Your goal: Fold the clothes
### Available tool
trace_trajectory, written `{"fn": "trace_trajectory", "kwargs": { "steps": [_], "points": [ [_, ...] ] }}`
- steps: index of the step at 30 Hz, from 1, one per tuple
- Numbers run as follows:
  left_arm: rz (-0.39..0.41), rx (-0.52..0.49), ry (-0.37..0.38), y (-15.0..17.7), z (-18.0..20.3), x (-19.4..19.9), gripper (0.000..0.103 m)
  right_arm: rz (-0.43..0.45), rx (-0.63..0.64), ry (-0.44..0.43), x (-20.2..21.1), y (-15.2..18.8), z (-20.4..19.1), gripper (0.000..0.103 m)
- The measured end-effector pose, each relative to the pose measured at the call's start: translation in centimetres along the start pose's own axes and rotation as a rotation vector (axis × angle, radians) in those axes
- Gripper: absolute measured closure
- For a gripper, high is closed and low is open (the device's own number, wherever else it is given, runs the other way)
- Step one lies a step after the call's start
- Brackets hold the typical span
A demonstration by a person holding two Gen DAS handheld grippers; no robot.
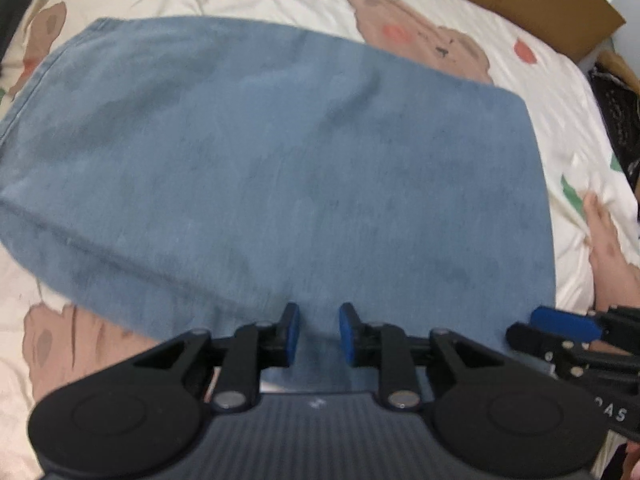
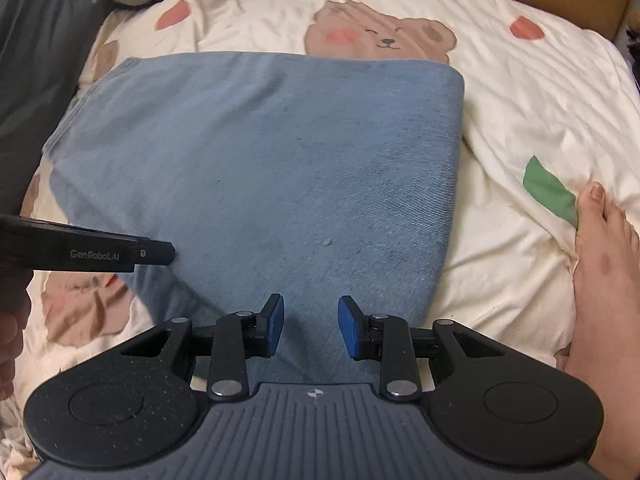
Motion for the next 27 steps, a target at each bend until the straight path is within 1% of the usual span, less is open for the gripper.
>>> {"fn": "trace_trajectory", "kwargs": {
  "steps": [3,7,8,10,12,15,20,23,27],
  "points": [
    [-0.021,0.017,0.007,1.0,-0.2,0.3,0.077,0.016,-0.001,0.0,0.7,0.3,0.1,0.067],
    [-0.022,0.025,0.015,2.2,-0.4,0.9,0.076,0.037,-0.014,0.004,1.5,0.6,0.6,0.067],
    [-0.017,0.031,0.019,2.3,-0.5,1.1,0.075,0.037,-0.019,0.003,1.5,0.8,0.7,0.067],
    [-0.01,0.038,0.027,2.7,-0.6,1.2,0.071,0.032,-0.029,0.0,1.5,1.2,1.0,0.066],
    [-0.01,0.04,0.033,3.0,-0.6,1.2,0.07,0.021,-0.033,0.01,1.4,1.6,1.2,0.066],
    [-0.028,0.042,0.035,2.9,-0.6,0.6,0.07,0.013,-0.051,0.019,1.3,1.9,1.4,0.066],
    [-0.037,0.048,0.042,2.7,-0.6,0.1,0.07,0.024,-0.06,0.013,1.4,1.6,1.1,0.066],
    [-0.029,0.051,0.056,2.3,-0.3,0.0,0.07,0.029,-0.057,0.008,1.4,1.5,0.9,0.066],
    [0.003,0.051,0.082,1.7,0.2,0.1,0.07,0.025,-0.062,0.011,1.1,1.8,1.3,0.066]
  ]
}}
Point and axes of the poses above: each gripper's, at about its wrist camera, not at the fingertips, and x roughly against the way its jaws point, z to its right, y to its underside, the point moved 3 cm from there along -x, roughly the way its jaws point, and after that the axes turned 4 degrees about -y, right-handed, at the moved point
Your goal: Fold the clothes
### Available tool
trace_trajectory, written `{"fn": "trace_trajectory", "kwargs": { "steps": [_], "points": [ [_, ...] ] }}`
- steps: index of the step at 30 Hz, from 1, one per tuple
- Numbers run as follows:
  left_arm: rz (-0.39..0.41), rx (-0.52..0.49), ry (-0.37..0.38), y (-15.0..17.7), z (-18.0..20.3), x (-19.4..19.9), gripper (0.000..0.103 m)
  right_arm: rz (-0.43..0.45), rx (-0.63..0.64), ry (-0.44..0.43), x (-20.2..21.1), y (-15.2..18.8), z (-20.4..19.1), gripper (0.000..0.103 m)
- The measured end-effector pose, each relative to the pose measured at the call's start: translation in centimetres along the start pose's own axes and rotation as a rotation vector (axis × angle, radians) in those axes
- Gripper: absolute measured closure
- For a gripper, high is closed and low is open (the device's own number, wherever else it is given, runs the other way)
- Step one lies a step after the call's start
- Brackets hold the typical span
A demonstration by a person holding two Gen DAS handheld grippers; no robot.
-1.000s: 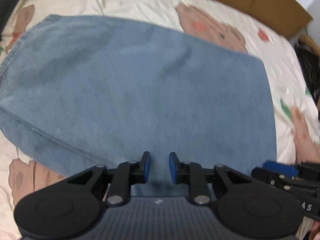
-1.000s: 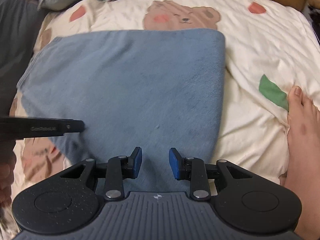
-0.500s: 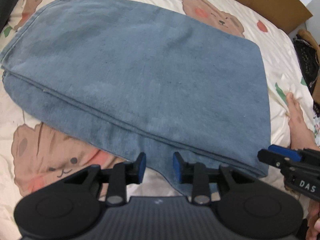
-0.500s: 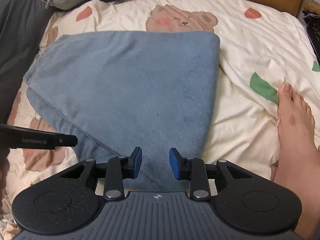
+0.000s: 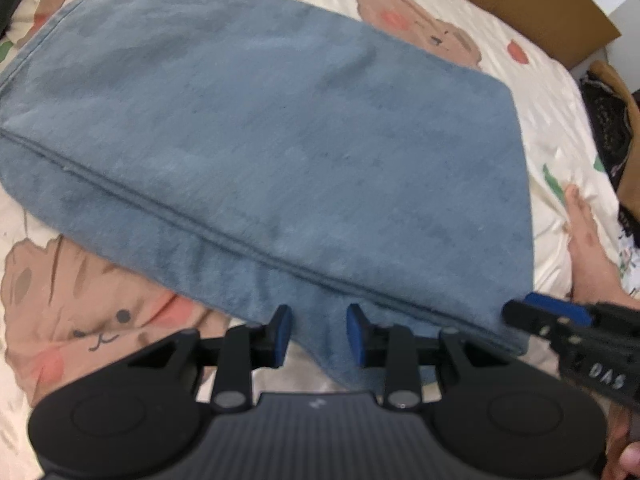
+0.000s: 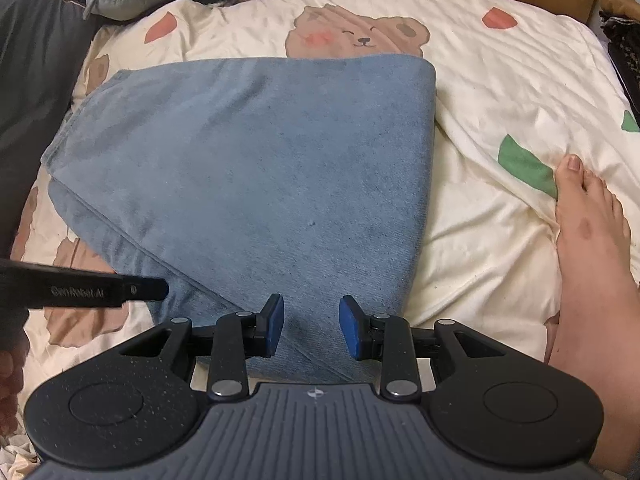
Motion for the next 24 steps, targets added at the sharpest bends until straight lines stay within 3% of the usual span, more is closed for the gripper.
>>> {"fn": "trace_trajectory", "kwargs": {
  "steps": [12,21,24],
  "points": [
    [-0.01,-0.001,0.007,0.7,0.2,-2.2,0.07,0.029,-0.138,-0.004,-1.5,0.3,2.2,0.066],
    [-0.03,-0.046,-0.004,0.5,0.8,-2.5,0.07,0.072,-0.211,0.109,-1.8,-0.4,1.6,0.065],
    [-0.035,-0.063,-0.003,0.5,0.8,-2.2,0.07,0.084,-0.185,0.128,-1.9,-0.5,1.0,0.065]
  ]
}}
Point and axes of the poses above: each gripper's, at about its wrist camera, not at the fingertips, and x roughly against the way its jaws point, z to its right, y to its underside, the point moved 3 cm from there along -x, roughly the way its jaws point, and after that the axes turned 4 degrees about -y, right-handed, at the moved point
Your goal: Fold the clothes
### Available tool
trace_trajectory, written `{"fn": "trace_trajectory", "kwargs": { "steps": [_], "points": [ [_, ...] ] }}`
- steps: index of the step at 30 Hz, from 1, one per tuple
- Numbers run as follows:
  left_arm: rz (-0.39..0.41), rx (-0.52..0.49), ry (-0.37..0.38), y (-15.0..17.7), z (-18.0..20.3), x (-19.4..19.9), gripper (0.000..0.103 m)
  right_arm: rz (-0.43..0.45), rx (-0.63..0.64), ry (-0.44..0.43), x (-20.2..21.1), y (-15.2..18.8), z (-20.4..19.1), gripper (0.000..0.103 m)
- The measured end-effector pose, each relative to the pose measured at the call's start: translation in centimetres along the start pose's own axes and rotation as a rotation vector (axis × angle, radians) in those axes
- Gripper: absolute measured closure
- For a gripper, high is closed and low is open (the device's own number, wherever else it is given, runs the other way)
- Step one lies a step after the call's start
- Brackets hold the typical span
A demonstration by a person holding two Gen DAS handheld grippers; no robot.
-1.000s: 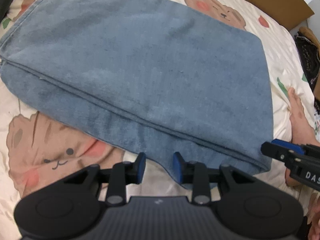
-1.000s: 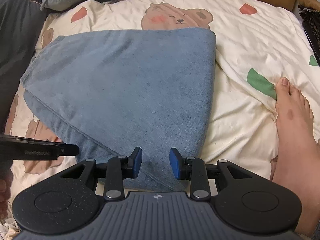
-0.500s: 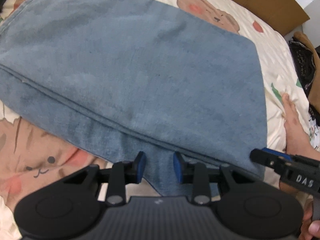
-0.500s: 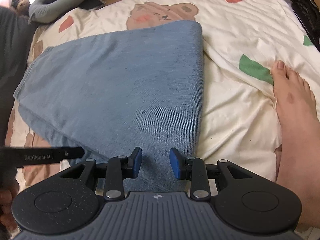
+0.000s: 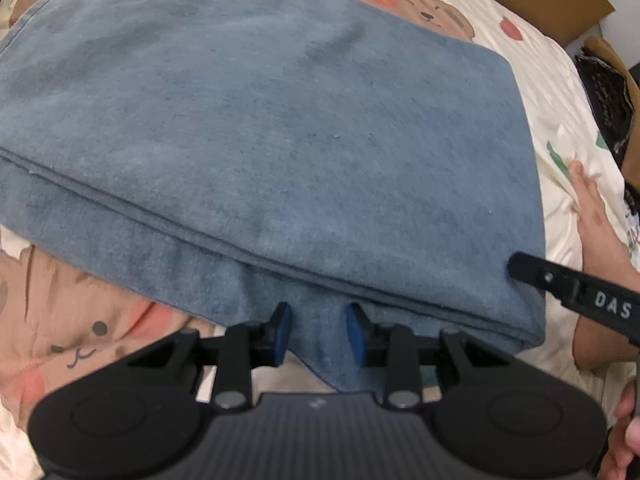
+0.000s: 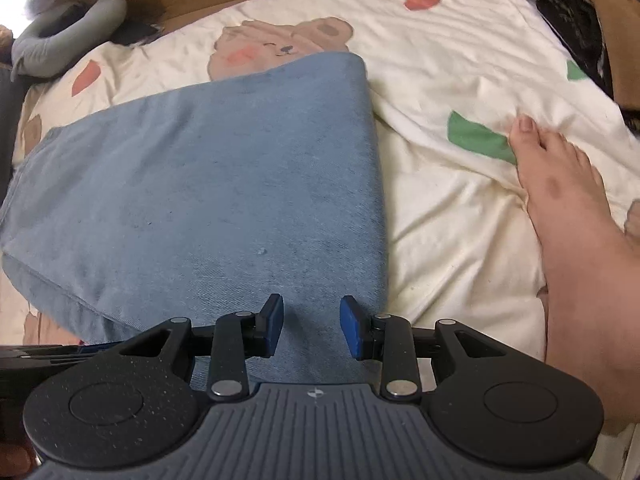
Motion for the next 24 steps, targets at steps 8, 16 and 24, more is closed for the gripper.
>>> {"fn": "trace_trajectory", "kwargs": {
  "steps": [8,16,24],
  "points": [
    [-0.016,0.035,0.014,0.5,-0.9,0.6,0.074,0.054,-0.061,0.024,0.5,-0.3,1.7,0.064],
    [-0.012,0.064,0.043,0.6,-1.3,1.1,0.074,0.0,-0.304,-0.05,-0.9,1.0,5.9,0.056],
    [-0.029,0.074,0.036,1.0,-1.4,0.7,0.069,-0.004,-0.34,-0.06,-1.3,1.3,5.1,0.056]
  ]
}}
Point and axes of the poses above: each gripper's, at about its wrist camera, not at the fingertips, and x roughly against the way its jaws point, z to its right, y to its underside, the point moved 3 cm from there along -x, roughly the way its jaws point, and after that the axes turned 4 degrees about -y, right-handed, at the moved point
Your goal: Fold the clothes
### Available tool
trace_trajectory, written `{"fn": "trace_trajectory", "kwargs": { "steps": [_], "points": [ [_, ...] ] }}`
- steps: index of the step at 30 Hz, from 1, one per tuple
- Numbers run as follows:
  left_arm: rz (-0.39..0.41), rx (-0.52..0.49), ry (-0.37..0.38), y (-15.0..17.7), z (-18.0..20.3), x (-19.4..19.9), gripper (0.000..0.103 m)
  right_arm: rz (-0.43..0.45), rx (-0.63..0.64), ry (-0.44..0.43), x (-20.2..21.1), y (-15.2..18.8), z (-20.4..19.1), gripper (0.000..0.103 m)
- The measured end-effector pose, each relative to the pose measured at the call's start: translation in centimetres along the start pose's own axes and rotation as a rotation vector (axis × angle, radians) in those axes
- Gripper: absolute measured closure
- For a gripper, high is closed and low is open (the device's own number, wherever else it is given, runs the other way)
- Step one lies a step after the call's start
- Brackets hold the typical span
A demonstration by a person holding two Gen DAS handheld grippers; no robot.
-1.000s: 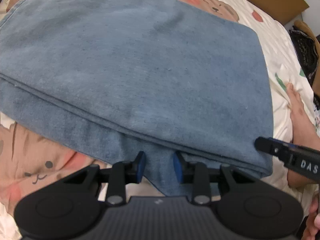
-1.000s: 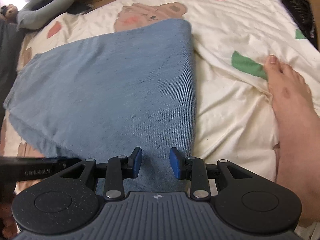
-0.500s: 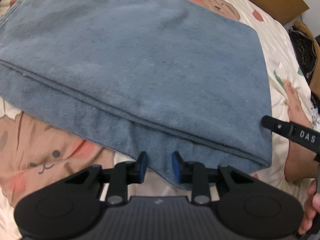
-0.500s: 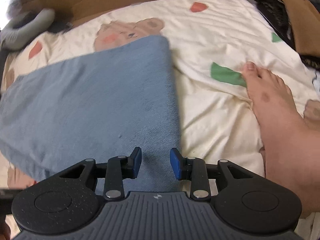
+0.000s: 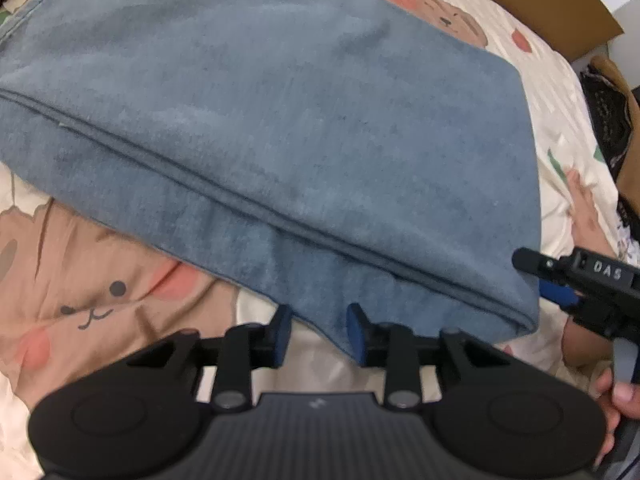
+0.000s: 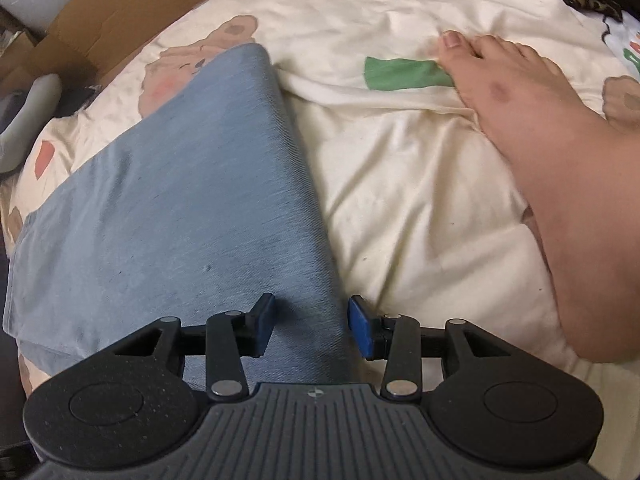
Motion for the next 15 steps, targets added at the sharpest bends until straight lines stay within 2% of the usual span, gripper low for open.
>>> {"fn": "trace_trajectory", "kwargs": {
  "steps": [15],
  "points": [
    [0.003,0.025,0.0,-0.27,0.1,0.36,0.067,0.034,0.011,0.038,0.6,-0.35,0.12,0.056]
  ]
}}
Point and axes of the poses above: each gripper's, at about its wrist camera, not at the fingertips, and x roughly against the way its jaws point, z to its right, y to its underside, the point moved 3 cm from there along -x, roughly the way its jaws point, and after that the axes turned 4 degrees about -y, right-handed, at the moved point
